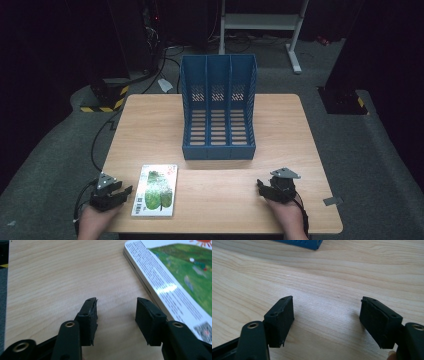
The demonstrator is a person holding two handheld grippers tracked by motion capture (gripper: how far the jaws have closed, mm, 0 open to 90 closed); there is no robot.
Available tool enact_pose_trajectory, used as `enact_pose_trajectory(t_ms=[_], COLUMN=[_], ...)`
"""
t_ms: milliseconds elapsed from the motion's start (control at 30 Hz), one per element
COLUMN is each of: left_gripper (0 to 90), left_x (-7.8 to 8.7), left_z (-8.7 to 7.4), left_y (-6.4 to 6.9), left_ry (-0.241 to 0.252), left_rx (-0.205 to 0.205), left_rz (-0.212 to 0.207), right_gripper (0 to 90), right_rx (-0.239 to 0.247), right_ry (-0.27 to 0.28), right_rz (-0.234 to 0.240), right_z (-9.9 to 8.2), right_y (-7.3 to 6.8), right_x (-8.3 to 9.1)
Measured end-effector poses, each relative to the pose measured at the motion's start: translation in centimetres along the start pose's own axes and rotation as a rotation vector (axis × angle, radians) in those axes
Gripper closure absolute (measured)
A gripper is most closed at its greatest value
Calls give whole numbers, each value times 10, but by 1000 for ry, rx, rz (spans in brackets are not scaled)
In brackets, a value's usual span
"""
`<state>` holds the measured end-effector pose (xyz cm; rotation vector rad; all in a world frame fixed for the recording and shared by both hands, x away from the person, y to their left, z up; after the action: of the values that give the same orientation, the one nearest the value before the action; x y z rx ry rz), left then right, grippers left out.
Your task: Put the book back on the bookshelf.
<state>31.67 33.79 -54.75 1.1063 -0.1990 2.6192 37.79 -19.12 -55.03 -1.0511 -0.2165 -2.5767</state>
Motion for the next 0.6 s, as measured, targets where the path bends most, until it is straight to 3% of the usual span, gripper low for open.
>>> enact_pose_trajectory(t_ms=[33,133,267,333,400,500,600], left_gripper=[558,641,654,687,690,694,687], left_x=[4,9,9,9,9,8,6], left_z=[-4,-9,-8,-7,-6,-5,-4], left_y=[1,8,24,29,33,39,49], left_ry=[5,19,10,-1,-8,-3,-4], left_rx=[-28,-35,-78,-103,-110,-118,-162], left_rz=[-2,-19,-81,-64,-73,-124,-162], right_gripper=[277,286,289,290,291,292,294], right_rx=[-2,11,6,14,14,21,28], right_ry=[-3,0,-3,-2,-5,-3,0], right_rz=[3,3,8,10,11,13,15], right_z=[0,0,-1,-1,-2,-1,-1], right_y=[-1,-2,-5,-7,-9,-12,-14], right_x=[0,0,1,2,2,2,2])
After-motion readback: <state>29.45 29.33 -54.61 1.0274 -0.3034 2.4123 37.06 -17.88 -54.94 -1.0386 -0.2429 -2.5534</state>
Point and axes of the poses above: each handheld gripper's, and its own axes: x roughly backward along the jaws, z roughly out of its top, y roughly to its right, the point moved 4 cm from there along -x, roughly forward along the jaws
